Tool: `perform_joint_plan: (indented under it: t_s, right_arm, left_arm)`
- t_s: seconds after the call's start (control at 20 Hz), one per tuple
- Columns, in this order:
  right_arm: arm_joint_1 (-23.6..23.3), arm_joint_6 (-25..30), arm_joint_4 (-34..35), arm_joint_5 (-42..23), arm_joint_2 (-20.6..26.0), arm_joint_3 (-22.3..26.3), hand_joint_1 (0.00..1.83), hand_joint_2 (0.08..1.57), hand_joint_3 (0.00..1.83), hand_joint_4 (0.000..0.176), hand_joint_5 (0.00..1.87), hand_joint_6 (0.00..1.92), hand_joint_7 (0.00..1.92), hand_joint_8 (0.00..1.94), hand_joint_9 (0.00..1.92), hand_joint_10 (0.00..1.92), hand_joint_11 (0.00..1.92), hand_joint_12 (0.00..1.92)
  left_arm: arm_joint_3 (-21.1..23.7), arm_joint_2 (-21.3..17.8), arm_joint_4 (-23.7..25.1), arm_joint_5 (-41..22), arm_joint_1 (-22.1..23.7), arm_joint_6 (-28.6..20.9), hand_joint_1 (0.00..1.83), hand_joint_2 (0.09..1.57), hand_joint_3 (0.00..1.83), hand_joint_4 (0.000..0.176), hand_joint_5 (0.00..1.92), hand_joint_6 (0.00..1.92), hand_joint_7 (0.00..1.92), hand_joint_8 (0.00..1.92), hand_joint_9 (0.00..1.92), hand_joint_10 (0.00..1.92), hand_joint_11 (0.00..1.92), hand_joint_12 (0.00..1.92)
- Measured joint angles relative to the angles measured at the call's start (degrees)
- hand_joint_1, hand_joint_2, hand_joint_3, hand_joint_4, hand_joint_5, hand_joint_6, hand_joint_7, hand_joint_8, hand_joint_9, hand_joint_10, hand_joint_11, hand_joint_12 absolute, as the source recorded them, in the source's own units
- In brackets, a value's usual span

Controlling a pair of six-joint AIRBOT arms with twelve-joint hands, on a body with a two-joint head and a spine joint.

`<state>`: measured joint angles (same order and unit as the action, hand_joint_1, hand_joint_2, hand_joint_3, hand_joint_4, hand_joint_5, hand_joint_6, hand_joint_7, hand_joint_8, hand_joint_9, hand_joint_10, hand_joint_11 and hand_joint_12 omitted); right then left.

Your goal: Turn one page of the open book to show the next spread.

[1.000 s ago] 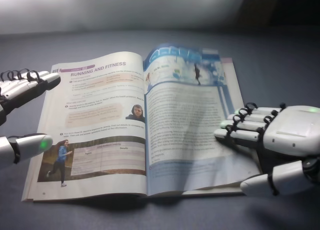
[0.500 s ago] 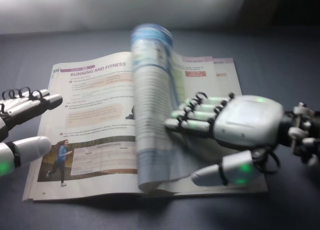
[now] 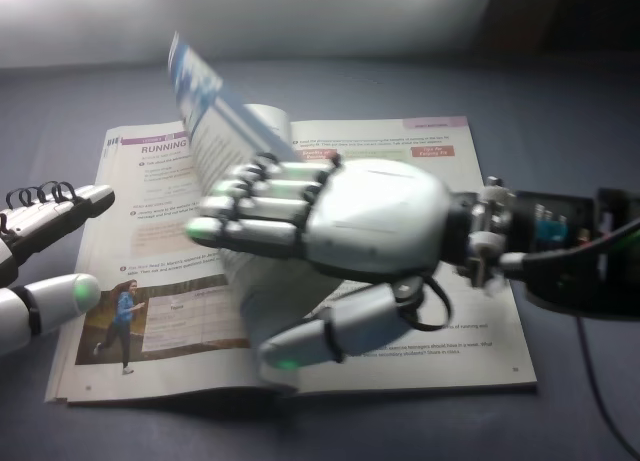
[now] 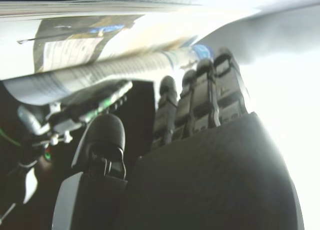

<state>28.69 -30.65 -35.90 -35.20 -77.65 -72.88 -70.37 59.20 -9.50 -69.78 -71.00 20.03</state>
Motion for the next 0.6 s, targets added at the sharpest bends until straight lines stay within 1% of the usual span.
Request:
perform_joint_plan:
  t_s: [0.05, 0.1, 0.15, 0.2, 0.25, 0.3, 0.35, 0.4, 0.45, 0.5, 0.55, 0.6]
  right_arm:
    - [-0.87, 0.98, -1.01, -1.36, -0.39, 0.00, 0.00, 1.11, 0.00, 0.000, 0.00, 0.00, 0.00, 0.00, 0.00, 0.00, 0.00, 0.00]
    - [-1.88, 1.79, -2.54, -3.19, -0.61, 0.02, 0.00, 1.09, 0.00, 0.000, 0.00, 0.00, 0.00, 0.00, 0.00, 0.00, 0.00, 0.00]
    - [-2.49, 2.71, -3.28, -5.03, -0.87, 0.02, 0.00, 1.08, 0.00, 0.000, 0.00, 0.00, 0.00, 0.00, 0.00, 0.00, 0.00, 0.00]
    - [-3.34, 3.98, -4.52, -7.15, -1.09, 0.04, 0.00, 1.11, 0.00, 0.000, 0.00, 0.00, 0.00, 0.00, 0.00, 0.00, 0.00, 0.00]
    - [-3.85, 4.35, -5.62, -8.39, -1.09, 0.33, 0.00, 1.13, 0.00, 0.000, 0.00, 0.00, 0.00, 0.00, 0.00, 0.00, 0.00, 0.00]
    - [-4.33, 4.90, -6.58, -9.42, -1.03, 0.79, 0.00, 1.12, 0.00, 0.000, 0.00, 0.00, 0.00, 0.00, 0.00, 0.00, 0.00, 0.00]
    - [-5.03, 4.96, -7.23, -10.93, -0.92, 1.51, 0.00, 1.11, 0.00, 0.000, 0.00, 0.00, 0.00, 0.00, 0.00, 0.00, 0.00, 0.00]
    - [-5.62, 5.03, -7.26, -12.66, -0.55, 2.25, 0.00, 1.12, 0.00, 0.000, 0.00, 0.00, 0.00, 0.00, 0.00, 0.00, 0.00, 0.00]
    - [-5.92, 5.03, -7.32, -14.36, 0.00, 2.84, 0.00, 1.11, 0.00, 0.000, 0.00, 0.00, 0.00, 0.00, 0.00, 0.00, 0.00, 0.00]
    - [-6.08, 5.07, -7.21, -16.41, 1.18, 3.61, 0.00, 1.10, 0.00, 0.000, 0.00, 0.00, 0.00, 0.00, 0.00, 0.00, 0.00, 0.00]
    - [-6.25, 5.09, -7.28, -17.79, 2.32, 4.07, 0.00, 1.12, 0.00, 0.000, 0.00, 0.00, 0.00, 0.00, 0.00, 0.00, 0.00, 0.00]
    - [-6.34, 5.07, -7.23, -18.69, 3.30, 4.37, 0.00, 1.11, 0.00, 0.000, 0.00, 0.00, 0.00, 0.00, 0.00, 0.00, 0.00, 0.00]
  left_arm:
    - [-0.33, 0.24, 0.48, -0.20, 0.00, -0.02, 0.00, 1.40, 0.00, 0.132, 0.32, 0.12, 0.35, 0.14, 0.38, 0.16, 0.40, 0.19]
    - [-0.39, 0.37, 0.11, -0.87, 0.00, -0.02, 0.00, 1.49, 0.00, 0.000, 0.33, 0.05, 0.29, 0.06, 0.26, 0.05, 0.08, 0.54]
    - [-0.57, 0.46, 0.31, -0.94, 0.00, -0.26, 0.00, 1.51, 0.00, 0.000, 0.38, 0.04, 0.34, 0.05, 0.27, 0.03, 0.02, 0.78]
    - [-0.59, 0.52, 0.42, -1.22, 0.00, -0.17, 0.00, 1.52, 0.00, 0.000, 0.31, 0.02, 0.35, 0.02, 0.12, 0.06, 0.00, 0.36]
    - [-0.68, 0.59, 0.28, -1.42, 0.00, -0.22, 0.04, 1.56, 0.03, 0.000, 0.48, 0.07, 0.35, 0.01, 0.13, 0.05, 0.00, 0.46]
    - [-0.70, 0.59, 0.17, -1.49, 0.00, -0.26, 0.22, 1.52, 0.01, 0.037, 0.53, 0.07, 0.35, 0.00, 0.12, 0.03, 0.00, 0.45]
    - [-0.70, 0.59, -0.02, -1.53, 0.00, -0.24, 0.33, 1.43, 0.00, 0.015, 0.49, 0.04, 0.32, 0.00, 0.13, 0.02, 0.00, 0.40]
    - [-0.70, 0.59, 0.00, -1.64, 0.00, -0.24, 0.33, 1.38, 0.00, 0.000, 0.43, 0.01, 0.29, 0.00, 0.14, 0.02, 0.00, 0.63]
    - [-0.70, 0.66, 0.00, -1.79, 0.00, -0.20, 0.24, 1.36, 0.00, 0.021, 0.37, 0.00, 0.23, 0.00, 0.11, 0.00, 0.00, 0.69]
    - [-0.70, 0.68, -0.22, -1.90, 0.00, -0.28, 0.33, 1.37, 0.00, 0.024, 0.39, 0.01, 0.24, 0.00, 0.12, 0.01, 0.00, 0.83]
    - [-0.70, 0.70, -0.50, -2.08, 0.00, -0.26, 0.38, 1.34, 0.00, 0.042, 0.33, 0.00, 0.16, 0.00, 0.05, 0.00, 0.00, 0.63]
    - [-0.68, 0.70, -0.66, -2.03, 0.00, -0.22, 0.34, 1.30, 0.00, 0.035, 0.26, 0.02, 0.11, 0.01, 0.01, 0.00, 0.00, 0.29]
